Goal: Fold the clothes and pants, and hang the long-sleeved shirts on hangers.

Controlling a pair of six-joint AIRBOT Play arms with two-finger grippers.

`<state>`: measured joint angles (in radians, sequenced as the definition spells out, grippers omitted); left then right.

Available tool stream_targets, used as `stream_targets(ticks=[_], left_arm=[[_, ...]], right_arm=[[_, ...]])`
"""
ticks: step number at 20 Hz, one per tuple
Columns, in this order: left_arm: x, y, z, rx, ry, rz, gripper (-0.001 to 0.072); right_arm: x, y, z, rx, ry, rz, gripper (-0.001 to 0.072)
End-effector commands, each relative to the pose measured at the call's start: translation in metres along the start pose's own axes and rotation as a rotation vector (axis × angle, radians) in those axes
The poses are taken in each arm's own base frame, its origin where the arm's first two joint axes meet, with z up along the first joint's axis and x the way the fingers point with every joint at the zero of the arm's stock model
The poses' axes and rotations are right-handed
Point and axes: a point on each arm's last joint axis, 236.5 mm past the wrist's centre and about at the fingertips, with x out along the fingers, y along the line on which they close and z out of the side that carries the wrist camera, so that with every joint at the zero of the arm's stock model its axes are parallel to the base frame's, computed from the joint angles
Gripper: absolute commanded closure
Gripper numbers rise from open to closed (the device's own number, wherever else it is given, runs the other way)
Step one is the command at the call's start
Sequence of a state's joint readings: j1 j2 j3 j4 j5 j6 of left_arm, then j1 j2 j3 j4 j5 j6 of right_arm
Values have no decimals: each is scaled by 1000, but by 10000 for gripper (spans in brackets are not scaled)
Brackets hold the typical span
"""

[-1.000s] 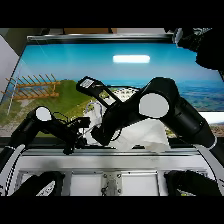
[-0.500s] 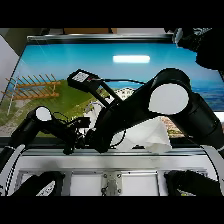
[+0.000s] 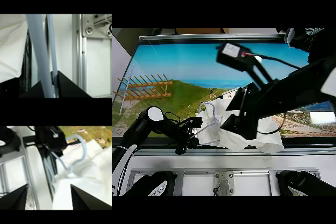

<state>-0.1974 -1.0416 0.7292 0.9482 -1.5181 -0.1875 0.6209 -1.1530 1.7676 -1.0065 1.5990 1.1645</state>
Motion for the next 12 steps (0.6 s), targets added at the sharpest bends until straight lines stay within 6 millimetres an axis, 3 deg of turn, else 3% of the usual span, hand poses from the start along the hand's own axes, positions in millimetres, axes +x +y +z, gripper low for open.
stream_targets(ticks=[1, 3, 6, 10, 12], left_arm=[[0, 0, 0, 0, 0, -1, 688], [0, 0, 0, 0, 0, -1, 689], [0, 0, 0, 0, 0, 0, 689], [0, 0, 0, 0, 0, 0, 688], [0, 0, 0, 0, 0, -1, 689]], right_arm=[[-24, -14, -29, -88, 67, -33, 145], [-35, -26, -48, -70, 80, -19, 145], [-53, -41, -67, -33, -66, 38, 145], [-63, -93, -137, 141, -198, -28, 146], [-61, -110, -161, 203, -315, -16, 145]])
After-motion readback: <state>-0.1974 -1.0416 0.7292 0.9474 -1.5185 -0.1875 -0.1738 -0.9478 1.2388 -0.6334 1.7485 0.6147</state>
